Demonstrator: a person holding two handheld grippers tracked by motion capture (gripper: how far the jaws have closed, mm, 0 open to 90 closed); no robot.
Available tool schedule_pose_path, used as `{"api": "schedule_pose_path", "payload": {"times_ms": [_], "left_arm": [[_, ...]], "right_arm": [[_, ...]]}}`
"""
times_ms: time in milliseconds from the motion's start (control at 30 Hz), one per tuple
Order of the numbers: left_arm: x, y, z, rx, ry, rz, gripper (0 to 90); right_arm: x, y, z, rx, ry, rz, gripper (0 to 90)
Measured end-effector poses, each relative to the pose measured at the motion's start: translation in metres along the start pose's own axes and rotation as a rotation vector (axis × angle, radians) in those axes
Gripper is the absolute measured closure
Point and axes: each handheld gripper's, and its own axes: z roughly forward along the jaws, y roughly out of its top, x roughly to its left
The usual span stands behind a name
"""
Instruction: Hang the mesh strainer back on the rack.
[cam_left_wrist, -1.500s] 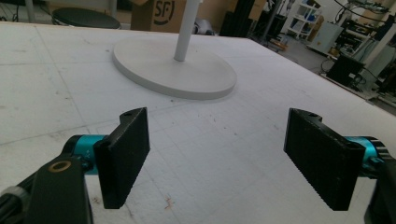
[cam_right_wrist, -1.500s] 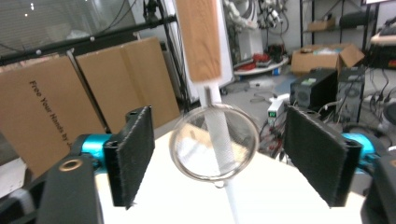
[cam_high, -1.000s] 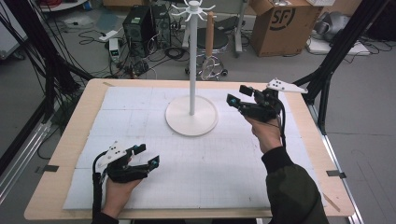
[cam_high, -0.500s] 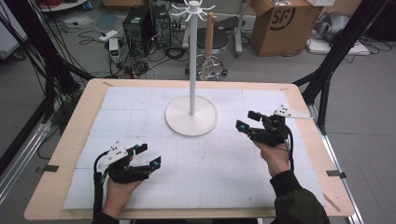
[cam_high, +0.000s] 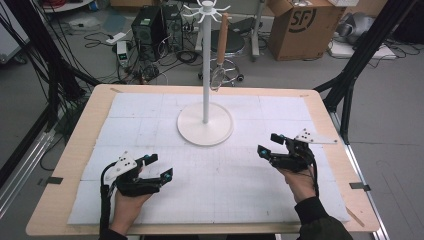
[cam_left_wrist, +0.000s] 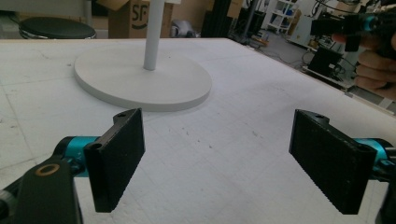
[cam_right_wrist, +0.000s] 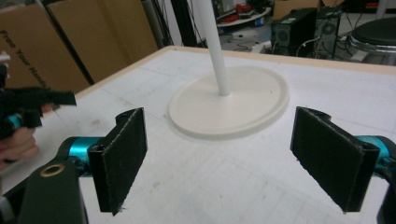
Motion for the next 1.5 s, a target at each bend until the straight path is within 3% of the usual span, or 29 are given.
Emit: {"api": "schedule_pose_path", "payload": {"times_ms": [300, 667, 867, 1100, 1500], "left_arm": [[0.006, 0.001, 0.002, -0.002, 0.016, -0.007, 18.5], [0.004, -0.003, 0.004, 0.019, 0.002, -0.014, 18.2], [0.002, -0.007, 0.006, 0.031, 0.003, -0.013, 17.9], [0.004, -0.007, 0.004, 0.030, 0.013, -0.012, 17.9], [0.003, -0.007, 0.004, 0.032, 0.011, -0.011, 17.8]], "right_arm": [[-0.004, -0.028, -0.007, 0.049, -0.006, 0.050, 15.5], [-0.004, -0.055, -0.025, 0.056, -0.078, 0.025, 11.6], [-0.004, -0.056, -0.026, 0.055, -0.075, 0.032, 11.7], [-0.001, -0.061, -0.023, 0.093, -0.077, 0.009, 11.6], [-0.003, -0.063, -0.026, 0.079, -0.080, 0.021, 11.6]]}}
